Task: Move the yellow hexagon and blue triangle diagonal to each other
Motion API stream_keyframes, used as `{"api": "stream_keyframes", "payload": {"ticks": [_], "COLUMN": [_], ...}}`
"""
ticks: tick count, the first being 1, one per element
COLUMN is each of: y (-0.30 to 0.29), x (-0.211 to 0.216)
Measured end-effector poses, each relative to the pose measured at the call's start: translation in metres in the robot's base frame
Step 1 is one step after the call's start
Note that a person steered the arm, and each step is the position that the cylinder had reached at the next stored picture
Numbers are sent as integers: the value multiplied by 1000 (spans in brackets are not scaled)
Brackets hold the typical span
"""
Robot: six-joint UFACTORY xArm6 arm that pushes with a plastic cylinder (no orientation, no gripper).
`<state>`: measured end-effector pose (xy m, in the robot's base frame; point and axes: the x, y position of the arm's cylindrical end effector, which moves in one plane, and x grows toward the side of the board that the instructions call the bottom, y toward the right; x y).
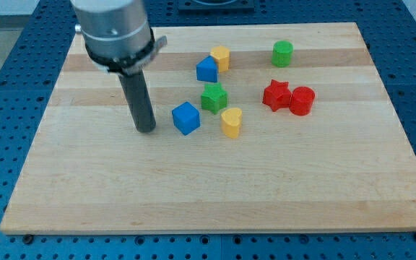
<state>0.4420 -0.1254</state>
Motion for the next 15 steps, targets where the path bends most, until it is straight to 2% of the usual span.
{"api": "stream_keyframes", "payload": {"ticks": [2,4,6,9,12,15], "y": [-4,36,106,143,142,96], "x": [-92,-165,-172,-149,-126,-132]}}
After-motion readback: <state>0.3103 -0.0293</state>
